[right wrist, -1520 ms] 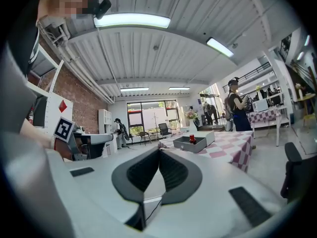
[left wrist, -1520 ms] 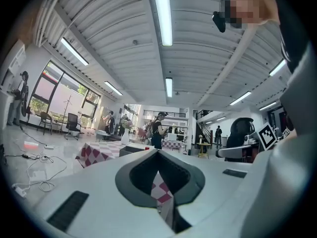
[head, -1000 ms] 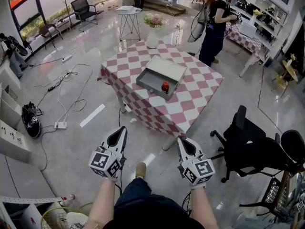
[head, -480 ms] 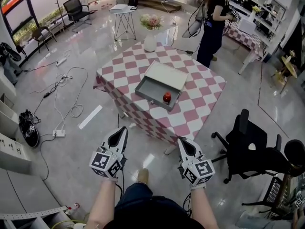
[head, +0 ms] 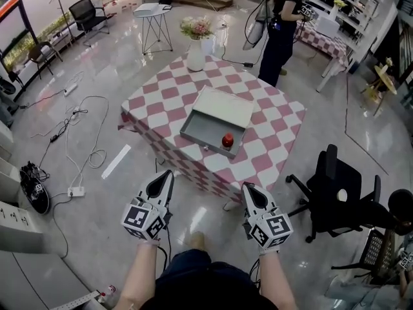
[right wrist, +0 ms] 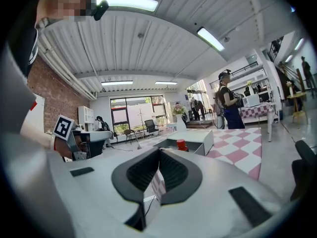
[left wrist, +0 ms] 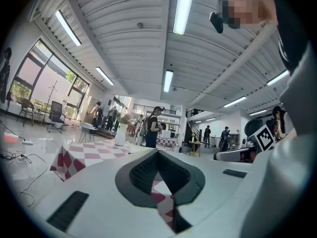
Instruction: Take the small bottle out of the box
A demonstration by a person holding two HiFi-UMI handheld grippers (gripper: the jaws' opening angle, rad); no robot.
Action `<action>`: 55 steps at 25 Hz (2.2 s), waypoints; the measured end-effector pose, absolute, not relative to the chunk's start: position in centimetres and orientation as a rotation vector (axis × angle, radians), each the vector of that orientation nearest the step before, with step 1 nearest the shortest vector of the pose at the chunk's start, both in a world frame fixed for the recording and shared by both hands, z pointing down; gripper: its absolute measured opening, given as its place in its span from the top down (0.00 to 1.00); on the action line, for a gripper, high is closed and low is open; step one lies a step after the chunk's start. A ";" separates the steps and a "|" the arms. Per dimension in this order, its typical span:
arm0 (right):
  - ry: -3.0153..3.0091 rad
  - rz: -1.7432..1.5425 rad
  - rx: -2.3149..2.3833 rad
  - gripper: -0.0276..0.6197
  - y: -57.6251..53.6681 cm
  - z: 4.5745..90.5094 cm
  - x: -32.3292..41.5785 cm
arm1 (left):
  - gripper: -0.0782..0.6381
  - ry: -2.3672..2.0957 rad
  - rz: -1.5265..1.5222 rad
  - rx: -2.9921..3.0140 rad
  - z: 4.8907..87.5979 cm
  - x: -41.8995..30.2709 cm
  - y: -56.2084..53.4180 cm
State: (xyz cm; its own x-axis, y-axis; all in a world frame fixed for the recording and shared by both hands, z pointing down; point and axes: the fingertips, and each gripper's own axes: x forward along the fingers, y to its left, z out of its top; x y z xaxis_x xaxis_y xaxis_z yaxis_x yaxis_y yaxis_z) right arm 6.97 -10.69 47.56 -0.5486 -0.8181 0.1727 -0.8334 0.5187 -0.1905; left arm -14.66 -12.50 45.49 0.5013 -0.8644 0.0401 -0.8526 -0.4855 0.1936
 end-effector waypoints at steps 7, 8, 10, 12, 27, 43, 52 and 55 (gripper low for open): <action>-2.653 0.400 1.465 0.95 -12.4 48.7 5.2 | 0.87 -1.447 -0.091 2.531 47.0 -16.7 -14.5; -2.649 0.402 1.460 0.95 -12.5 48.8 5.0 | 0.87 -1.447 -0.092 2.525 47.2 -16.8 -14.6; -2.641 0.408 1.456 0.95 -12.8 49.1 4.9 | 0.87 -1.439 -0.091 2.521 47.8 -17.0 -14.9; -2.636 0.413 1.452 0.95 -13.1 49.4 4.7 | 0.87 -1.427 -0.086 2.520 48.4 -17.0 -15.1; -2.624 0.395 1.422 0.95 -17.6 50.4 4.7 | 0.87 -1.405 -0.084 2.513 49.6 -16.0 -19.5; -2.570 0.333 1.379 0.95 -24.4 52.0 4.8 | 0.87 -1.326 -0.022 2.520 51.5 -12.4 -25.7; -2.538 0.318 1.348 0.88 -27.3 53.0 5.3 | 0.87 -1.284 -0.007 2.522 52.5 -11.0 -28.7; -2.530 0.310 1.325 0.83 -27.9 53.5 5.2 | 0.87 -1.271 0.004 2.528 52.9 -10.4 -29.6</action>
State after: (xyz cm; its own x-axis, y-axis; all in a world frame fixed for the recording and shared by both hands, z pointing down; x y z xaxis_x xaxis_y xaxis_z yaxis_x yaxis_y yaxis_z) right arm 5.17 -27.91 53.49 -0.5464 -0.7689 0.3320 -0.8264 0.5595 -0.0642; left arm -10.43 -29.60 52.94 0.6064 -0.7827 0.1405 -0.7836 -0.5580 0.2732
